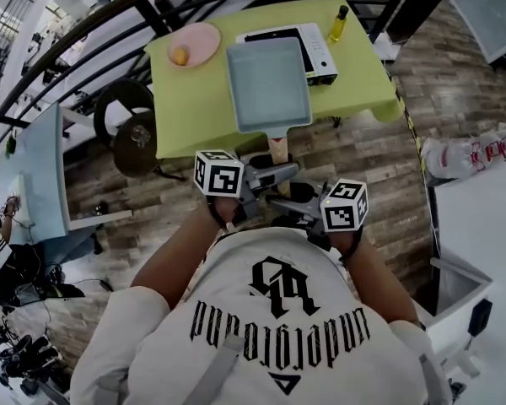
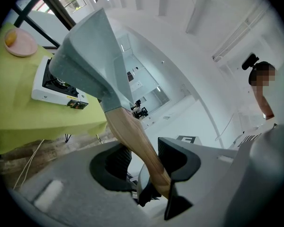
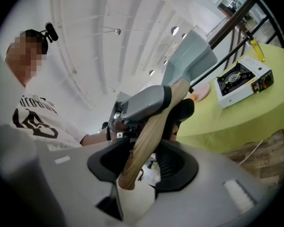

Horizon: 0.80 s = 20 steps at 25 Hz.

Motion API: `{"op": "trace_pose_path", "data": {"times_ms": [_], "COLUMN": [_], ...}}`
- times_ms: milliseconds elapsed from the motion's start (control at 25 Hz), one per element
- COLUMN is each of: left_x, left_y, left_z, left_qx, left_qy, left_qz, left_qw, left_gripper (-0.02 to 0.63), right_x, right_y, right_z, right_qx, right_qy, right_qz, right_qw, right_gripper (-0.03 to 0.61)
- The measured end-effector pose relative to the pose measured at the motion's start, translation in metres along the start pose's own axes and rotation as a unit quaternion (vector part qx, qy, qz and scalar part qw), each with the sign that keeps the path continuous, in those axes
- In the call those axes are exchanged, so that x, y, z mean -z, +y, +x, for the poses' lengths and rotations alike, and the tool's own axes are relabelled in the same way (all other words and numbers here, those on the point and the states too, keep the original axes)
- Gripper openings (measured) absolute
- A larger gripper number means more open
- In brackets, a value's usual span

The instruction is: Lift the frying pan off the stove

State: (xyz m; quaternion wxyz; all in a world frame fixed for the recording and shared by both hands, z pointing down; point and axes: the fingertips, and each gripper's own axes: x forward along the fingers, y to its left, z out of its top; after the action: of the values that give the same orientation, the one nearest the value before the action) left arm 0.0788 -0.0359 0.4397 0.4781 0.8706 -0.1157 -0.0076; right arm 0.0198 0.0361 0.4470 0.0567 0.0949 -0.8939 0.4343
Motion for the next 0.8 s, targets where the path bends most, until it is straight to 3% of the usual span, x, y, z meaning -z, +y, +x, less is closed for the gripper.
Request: {"op": "trace_pose_path", "data": {"times_ms": [800], "left_x": [0.096], "left_y": [-0.064], "left_z": [-0.155], "left_qx": [0.033], "left_qy": [0.034], "left_qz": [0.025], "left_qw": [0.9986], "left_gripper": [0.192], "right_x": [0.098], "right_y": [0.123], "right_z": [0.111], "right_qx": [0.03], "right_qy": [-0.033], "right_qz": [-0.01], "right_qw": [0.999], "right_gripper": [0.172]}}
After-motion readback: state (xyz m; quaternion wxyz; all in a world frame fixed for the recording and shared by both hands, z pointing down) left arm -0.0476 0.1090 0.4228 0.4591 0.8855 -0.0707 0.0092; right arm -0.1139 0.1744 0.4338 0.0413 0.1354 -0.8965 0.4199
